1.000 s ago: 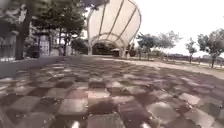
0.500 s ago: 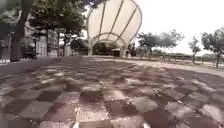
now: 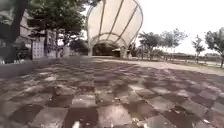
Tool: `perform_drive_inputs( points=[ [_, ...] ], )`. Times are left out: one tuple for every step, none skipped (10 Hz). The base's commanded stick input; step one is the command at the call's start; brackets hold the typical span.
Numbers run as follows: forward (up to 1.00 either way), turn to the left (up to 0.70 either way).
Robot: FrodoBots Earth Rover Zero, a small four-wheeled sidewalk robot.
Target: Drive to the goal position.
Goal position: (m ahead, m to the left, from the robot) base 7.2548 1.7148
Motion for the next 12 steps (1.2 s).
perform_drive_inputs(
  points=[
    [1.0,0.0],
    [1.0,0.0],
    [1.0,0.0],
    [1.0,0.0],
    [1.0,0.0],
    [1.0,0.0],
    [1.0,0.0],
    [1.0,0.0],
    [1.0,0.0],
    [1.0,0.0],
    [1.0,0.16],
    [1.0,0.27]
  ],
)
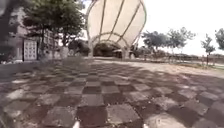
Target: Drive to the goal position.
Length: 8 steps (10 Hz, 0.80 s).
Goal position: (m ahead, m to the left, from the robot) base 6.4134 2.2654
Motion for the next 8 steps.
perform_drive_inputs(
  points=[
    [1.0,0.12],
    [1.0,0.0],
    [1.0,0.0],
    [1.0,0.0],
    [1.0,0.0],
    [1.0,0.06],
    [1.0,0.24],
    [1.0,0.11]
  ],
)
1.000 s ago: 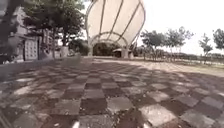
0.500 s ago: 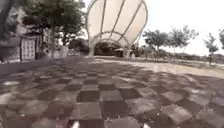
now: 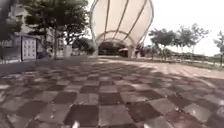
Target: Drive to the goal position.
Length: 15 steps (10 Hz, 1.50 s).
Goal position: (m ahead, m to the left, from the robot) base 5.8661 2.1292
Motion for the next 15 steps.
perform_drive_inputs(
  points=[
    [1.0,0.0],
    [1.0,0.0],
    [1.0,0.0],
    [1.0,0.05],
    [1.0,0.21],
    [1.0,0.27],
    [1.0,0.27],
    [1.0,0.27],
    [1.0,0.27],
    [1.0,0.27],
    [1.0,0.27],
    [1.0,0.27],
    [1.0,0.27],
    [1.0,0.23],
    [1.0,0.06]
  ],
)
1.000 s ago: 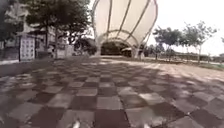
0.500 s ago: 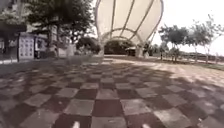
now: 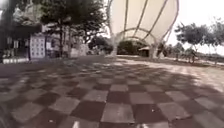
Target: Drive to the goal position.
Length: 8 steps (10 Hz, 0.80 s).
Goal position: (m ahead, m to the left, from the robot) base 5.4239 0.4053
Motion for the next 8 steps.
perform_drive_inputs(
  points=[
    [1.0,0.0],
    [1.0,0.0],
    [1.0,0.0],
    [1.0,0.0],
    [1.0,0.0],
    [1.0,0.0],
    [1.0,0.0],
    [1.0,0.0]
  ],
)
